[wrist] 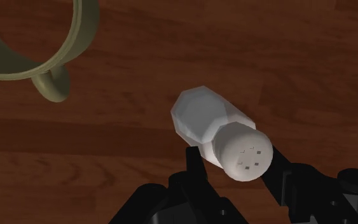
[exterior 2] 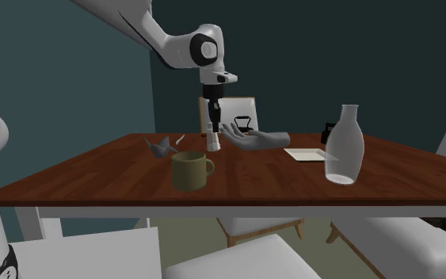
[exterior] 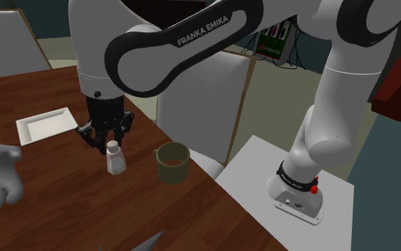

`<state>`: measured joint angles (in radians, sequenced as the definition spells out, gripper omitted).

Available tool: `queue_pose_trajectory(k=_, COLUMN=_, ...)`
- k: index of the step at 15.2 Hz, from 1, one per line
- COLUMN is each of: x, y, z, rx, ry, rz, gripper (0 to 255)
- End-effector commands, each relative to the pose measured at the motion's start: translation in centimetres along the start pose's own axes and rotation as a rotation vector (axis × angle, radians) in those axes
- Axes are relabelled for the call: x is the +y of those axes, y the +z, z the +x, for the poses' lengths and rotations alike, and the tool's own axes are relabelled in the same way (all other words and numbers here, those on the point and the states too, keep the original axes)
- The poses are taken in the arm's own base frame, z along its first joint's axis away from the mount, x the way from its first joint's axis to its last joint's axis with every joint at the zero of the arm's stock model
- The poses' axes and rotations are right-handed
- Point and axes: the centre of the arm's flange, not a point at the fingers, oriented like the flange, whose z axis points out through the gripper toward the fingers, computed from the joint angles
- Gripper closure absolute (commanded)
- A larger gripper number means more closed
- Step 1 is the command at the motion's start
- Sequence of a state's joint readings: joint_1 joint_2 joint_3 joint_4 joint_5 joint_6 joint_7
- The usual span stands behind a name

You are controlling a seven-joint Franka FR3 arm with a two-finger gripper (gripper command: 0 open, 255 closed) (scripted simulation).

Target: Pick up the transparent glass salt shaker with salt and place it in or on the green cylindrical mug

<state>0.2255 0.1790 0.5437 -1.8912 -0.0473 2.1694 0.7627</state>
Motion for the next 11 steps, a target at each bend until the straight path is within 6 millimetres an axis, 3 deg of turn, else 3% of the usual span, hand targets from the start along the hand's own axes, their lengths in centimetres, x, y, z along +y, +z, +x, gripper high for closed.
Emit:
queue_pose_trajectory(k=1, x=-0.1, y=-1.0, z=0.1, rx=0.000, ry=0.000, rz=0.000, gripper=255)
queue_pose_trajectory(k=11, x=-0.7, y=-6.2, z=0.4, rx=0.000, ry=0.000, rz=0.000, gripper=255)
